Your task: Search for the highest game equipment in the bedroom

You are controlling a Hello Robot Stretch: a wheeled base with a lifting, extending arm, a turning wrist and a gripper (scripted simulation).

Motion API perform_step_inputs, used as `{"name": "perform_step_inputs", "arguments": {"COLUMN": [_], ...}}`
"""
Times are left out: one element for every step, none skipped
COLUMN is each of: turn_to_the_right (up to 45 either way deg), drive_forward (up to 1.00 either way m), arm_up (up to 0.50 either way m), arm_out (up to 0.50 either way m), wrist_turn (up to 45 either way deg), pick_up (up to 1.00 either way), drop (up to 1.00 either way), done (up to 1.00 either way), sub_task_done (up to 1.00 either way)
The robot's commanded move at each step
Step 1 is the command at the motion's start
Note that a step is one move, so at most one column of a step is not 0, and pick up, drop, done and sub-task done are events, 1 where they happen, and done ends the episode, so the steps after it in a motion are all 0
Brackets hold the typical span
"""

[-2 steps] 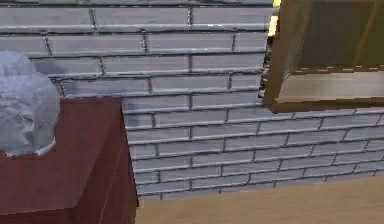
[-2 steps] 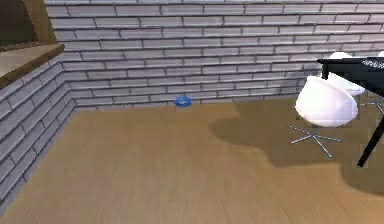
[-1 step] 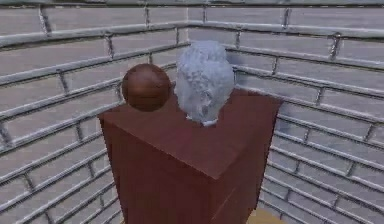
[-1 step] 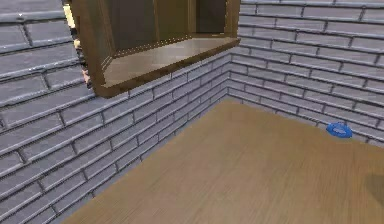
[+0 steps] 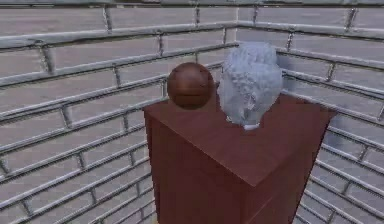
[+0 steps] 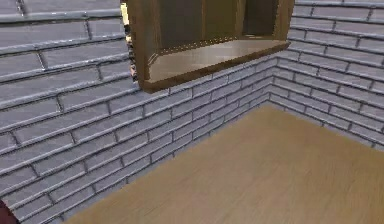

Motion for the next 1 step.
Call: {"name": "perform_step_inputs", "arguments": {"turn_to_the_right": [0.0], "drive_forward": [0.00], "arm_up": [0.00], "arm_out": [0.00], "wrist_turn": [0.0], "pick_up": [0.00], "drop": [0.00], "done": [1.00], "sub_task_done": [0.00]}}
